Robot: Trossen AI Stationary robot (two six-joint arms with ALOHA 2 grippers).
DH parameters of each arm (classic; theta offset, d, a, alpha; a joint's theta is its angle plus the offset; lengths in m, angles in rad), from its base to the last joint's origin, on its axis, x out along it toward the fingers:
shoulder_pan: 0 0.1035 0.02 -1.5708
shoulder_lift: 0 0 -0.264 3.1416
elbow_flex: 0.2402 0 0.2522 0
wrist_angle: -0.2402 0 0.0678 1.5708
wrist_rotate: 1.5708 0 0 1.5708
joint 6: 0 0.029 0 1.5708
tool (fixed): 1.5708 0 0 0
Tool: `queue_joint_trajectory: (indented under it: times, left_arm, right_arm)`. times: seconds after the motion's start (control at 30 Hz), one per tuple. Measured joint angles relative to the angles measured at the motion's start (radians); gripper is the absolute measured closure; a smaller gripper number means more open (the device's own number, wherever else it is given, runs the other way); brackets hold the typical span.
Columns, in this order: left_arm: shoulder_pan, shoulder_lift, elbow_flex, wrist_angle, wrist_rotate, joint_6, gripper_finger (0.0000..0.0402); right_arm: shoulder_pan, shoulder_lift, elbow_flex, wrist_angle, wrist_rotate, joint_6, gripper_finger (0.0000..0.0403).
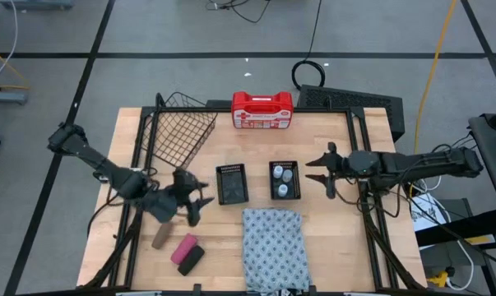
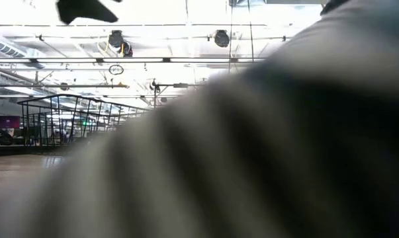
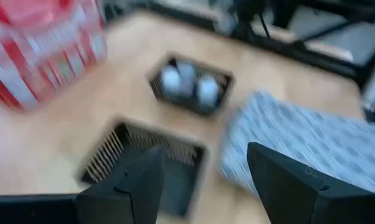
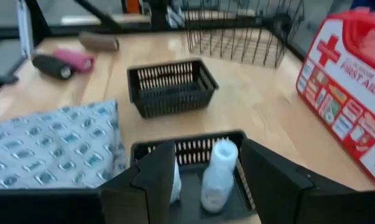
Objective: Pick & Place Medicine items
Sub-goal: Put the brown bandage into the left black basket
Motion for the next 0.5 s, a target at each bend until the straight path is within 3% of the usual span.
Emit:
queue_joint_trajectory:
  times: [0.23, 0.5]
  left_arm:
    - [-0.076, 0.011, 0.000, -0.124, 0.304, -0.415, 0.0169]
    - [-0.195, 0.018, 0.000, -0.377, 0.408, -1.001, 0.0170]
  right_arm:
    - [0.000, -0.076, -0.101, 0.119, 0.000, -0.022, 0.0229]
    - [0.000, -0.079, -0.121, 0.149, -0.001, -0.026, 0.0231]
